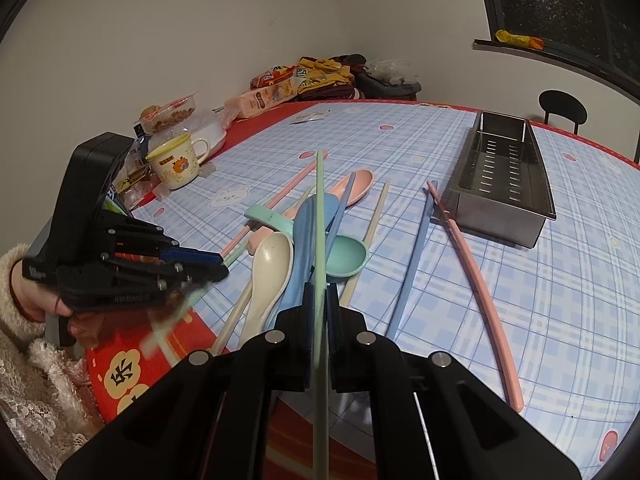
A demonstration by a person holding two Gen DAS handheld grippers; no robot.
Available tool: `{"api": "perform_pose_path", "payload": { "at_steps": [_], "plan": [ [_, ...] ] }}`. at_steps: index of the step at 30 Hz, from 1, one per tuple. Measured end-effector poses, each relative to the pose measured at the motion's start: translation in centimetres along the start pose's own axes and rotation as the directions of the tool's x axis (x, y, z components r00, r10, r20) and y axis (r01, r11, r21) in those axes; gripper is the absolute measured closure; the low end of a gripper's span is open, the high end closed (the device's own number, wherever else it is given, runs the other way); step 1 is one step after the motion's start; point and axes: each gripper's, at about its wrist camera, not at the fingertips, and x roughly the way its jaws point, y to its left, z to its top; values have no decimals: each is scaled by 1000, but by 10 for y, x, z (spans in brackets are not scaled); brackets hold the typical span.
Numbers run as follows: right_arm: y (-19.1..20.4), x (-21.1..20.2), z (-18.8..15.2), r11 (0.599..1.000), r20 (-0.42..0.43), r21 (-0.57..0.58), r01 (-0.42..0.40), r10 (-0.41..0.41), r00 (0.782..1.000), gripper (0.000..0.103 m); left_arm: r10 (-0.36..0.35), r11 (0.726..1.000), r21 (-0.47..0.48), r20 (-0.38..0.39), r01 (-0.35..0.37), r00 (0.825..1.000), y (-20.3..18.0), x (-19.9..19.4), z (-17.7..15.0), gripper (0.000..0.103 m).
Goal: Organize utensils
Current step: 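Grasp a second green chopstick with the left tool while the right tool holds its own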
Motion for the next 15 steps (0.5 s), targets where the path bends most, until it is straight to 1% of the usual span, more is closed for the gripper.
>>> {"api": "perform_pose_path", "payload": {
  "at_steps": [4,7,11,15],
  "plan": [
    [-1,1,0,1000,-5,1,9,-9,1000,97,12,1000,15,-4,-11,1000,4,0,0,92],
    [-1,1,0,1000,-7,4,16,-16,1000,97,45,998,44,1,-45,999,-1,-1,-3,91],
    [-2,3,1,1000,-14,7,16,-16,1000,97,83,993,84,30,-85,996,-8,-3,-10,91],
    [-1,4,1,1000,-20,5,20,-20,1000,97,105,989,94,65,-110,992,-12,-4,-16,91]
  ]
}}
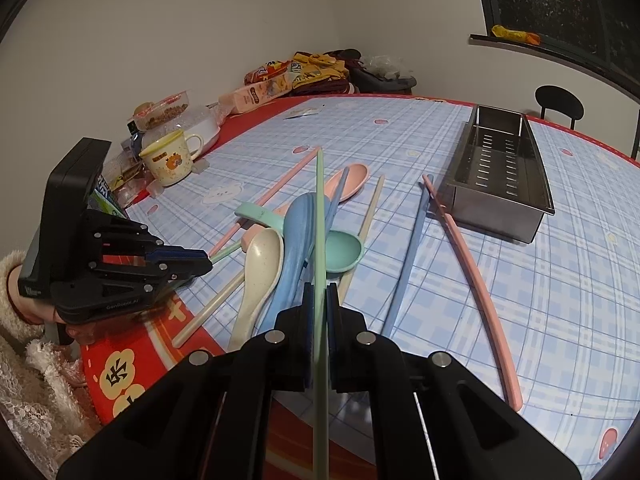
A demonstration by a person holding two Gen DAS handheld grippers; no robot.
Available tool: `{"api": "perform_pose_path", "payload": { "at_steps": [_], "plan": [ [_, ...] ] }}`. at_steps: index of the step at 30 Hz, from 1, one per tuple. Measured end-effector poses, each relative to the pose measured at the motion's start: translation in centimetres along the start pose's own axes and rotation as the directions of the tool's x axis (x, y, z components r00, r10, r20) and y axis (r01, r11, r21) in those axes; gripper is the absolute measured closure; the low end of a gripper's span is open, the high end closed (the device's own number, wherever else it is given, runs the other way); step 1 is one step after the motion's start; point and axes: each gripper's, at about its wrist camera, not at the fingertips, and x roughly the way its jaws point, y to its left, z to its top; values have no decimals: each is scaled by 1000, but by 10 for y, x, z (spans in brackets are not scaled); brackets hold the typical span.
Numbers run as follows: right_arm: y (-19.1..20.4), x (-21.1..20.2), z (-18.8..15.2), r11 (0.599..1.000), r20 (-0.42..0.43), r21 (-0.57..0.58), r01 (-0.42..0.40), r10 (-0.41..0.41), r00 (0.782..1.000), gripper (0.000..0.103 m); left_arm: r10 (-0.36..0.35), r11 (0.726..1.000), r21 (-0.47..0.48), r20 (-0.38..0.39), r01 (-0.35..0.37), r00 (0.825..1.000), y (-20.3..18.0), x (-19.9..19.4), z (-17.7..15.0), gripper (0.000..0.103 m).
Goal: Organize utensils
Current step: 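Grasp a second green chopstick with the left tool while the right tool holds its own, then carry both green chopsticks over the steel tray with both tools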
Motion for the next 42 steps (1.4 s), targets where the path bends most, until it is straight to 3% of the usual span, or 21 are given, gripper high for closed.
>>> {"api": "perform_pose_path", "payload": {
  "at_steps": [6,11,15,26,32,36,42],
  "plan": [
    [-1,2,0,1000,-8,5,6,-6,1000,97,31,999,29,34,-33,999,-6,-1,-3,93],
    [-2,3,0,1000,-11,8,4,-4,1000,97,-72,995,-66,26,73,997,14,-5,-5,93],
    [-4,3,0,1000,-13,16,-2,2,1000,97,-92,989,-114,30,95,995,24,-11,-10,93],
    [-5,3,0,1000,-15,29,0,0,1000,97,-67,975,-210,11,68,998,56,-16,-20,93],
    [-8,4,0,999,-18,42,1,-1,1000,97,-39,962,-270,46,50,998,76,-25,-19,93],
    [-13,1,0,997,-1,73,-5,5,1000,97,-83,937,-329,122,119,989,88,-36,-12,93],
    [-31,-1,3,987,16,161,-16,14,1000,97,-188,902,-347,220,256,957,85,-41,16,93]
  ]
}}
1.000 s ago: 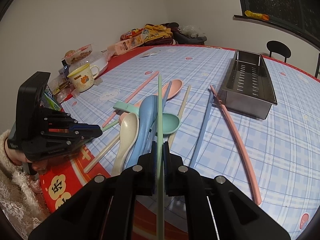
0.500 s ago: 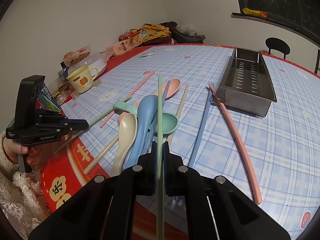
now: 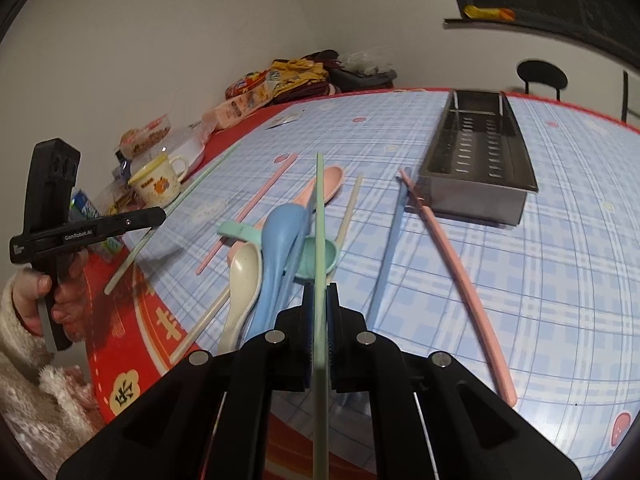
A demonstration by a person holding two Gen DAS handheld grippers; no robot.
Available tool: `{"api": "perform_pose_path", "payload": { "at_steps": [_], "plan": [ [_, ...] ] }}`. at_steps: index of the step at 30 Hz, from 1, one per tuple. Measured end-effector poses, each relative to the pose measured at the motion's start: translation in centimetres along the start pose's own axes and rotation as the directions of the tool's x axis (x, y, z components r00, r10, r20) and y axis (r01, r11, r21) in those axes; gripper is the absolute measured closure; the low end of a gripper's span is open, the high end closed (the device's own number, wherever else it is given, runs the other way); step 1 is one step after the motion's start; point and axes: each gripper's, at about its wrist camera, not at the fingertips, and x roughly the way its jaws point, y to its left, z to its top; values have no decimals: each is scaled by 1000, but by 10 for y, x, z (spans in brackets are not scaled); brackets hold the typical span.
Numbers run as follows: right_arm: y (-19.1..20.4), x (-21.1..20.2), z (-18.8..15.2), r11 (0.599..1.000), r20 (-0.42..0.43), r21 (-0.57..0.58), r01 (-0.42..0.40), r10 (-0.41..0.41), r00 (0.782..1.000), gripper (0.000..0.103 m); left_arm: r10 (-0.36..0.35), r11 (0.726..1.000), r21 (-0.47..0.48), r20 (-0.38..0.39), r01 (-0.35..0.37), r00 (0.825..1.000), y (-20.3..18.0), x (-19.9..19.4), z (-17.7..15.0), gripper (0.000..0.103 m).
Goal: Organize utensils
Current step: 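Carry both green chopsticks over the steel tray with both tools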
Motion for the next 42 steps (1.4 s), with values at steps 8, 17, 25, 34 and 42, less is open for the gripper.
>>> {"api": "perform_pose_path", "payload": {
  "at_steps": [8,17,25,34,42],
  "plan": [
    [-40,-9,28,985,60,172,8,-18,998,97,-111,993,40,35,110,993,-42,25,36,93],
    [-92,3,93,952,108,302,44,-81,991,97,-229,973,-11,27,229,973,-94,92,100,93],
    [-139,26,141,915,134,396,79,-142,981,97,-292,944,-153,30,293,956,-124,166,151,93],
    [-161,46,144,898,113,429,104,-167,980,97,-275,927,-260,17,270,961,-124,219,165,93],
    [-166,50,143,892,93,433,132,-190,977,97,-250,929,-279,7,241,968,-121,240,163,93]
  ]
}}
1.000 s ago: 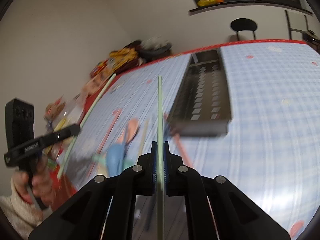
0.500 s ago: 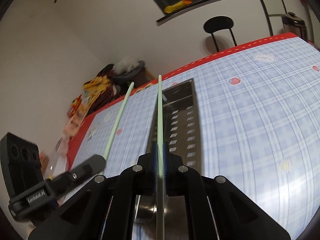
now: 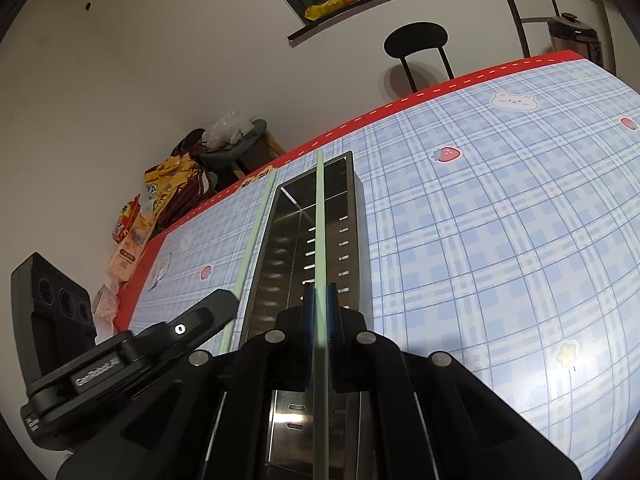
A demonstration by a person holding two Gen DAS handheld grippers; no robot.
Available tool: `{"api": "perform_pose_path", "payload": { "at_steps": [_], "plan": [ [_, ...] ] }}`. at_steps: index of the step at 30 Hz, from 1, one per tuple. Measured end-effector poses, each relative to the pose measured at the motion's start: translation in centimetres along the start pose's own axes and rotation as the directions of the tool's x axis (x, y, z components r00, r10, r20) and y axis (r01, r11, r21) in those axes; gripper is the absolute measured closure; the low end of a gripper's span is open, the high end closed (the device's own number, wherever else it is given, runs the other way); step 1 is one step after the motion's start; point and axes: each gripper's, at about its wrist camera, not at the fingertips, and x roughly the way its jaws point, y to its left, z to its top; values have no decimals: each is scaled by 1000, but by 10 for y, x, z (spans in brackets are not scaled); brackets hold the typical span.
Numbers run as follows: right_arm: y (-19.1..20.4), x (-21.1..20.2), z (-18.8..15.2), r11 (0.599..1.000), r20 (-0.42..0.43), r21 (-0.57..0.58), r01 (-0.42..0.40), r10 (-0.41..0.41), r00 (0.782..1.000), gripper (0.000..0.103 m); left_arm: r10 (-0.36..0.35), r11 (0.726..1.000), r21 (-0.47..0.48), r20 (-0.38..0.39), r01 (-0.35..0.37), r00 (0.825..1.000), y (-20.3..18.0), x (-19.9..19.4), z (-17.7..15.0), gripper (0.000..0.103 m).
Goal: Organize utensils
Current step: 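Carry both green chopsticks over the steel tray with both tools, then open both tools to drop the green chopsticks into the tray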
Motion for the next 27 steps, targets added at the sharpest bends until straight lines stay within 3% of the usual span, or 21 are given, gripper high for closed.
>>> {"api": "perform_pose_path", "payload": {
  "at_steps": [4,6,7,9,10,14,16,18,22,27],
  "plan": [
    [1,4,-1,1000,-13,-9,19,-19,1000,95,19,1000,-8,-1,-19,1000,3,4,3,92],
    [3,2,0,999,-8,-13,33,-33,999,95,20,1000,-6,12,-20,1000,4,0,7,74],
    [4,-2,1,999,4,-15,36,-36,999,92,12,1000,-5,21,-12,1000,3,-4,9,71],
    [7,-9,4,998,29,-23,51,-50,998,76,15,1000,16,46,-16,999,2,-16,14,62],
    [10,-13,5,998,44,-30,64,-62,997,61,18,999,29,58,-20,998,2,-22,16,58],
    [23,-30,8,988,91,-79,135,-128,988,22,42,995,86,145,-55,989,0,-63,19,23],
    [32,-39,8,979,117,-102,178,-165,979,11,65,989,119,181,-87,981,0,-84,18,12],
    [38,-45,8,972,131,-123,200,-184,974,6,97,981,147,202,-129,974,2,-101,16,6],
    [54,-56,-7,956,149,-180,232,-206,967,6,183,957,185,212,-223,960,18,-135,7,6],
    [64,-67,-53,944,163,-249,215,-178,970,6,224,934,223,243,-279,944,46,-173,-21,6]
  ]
}}
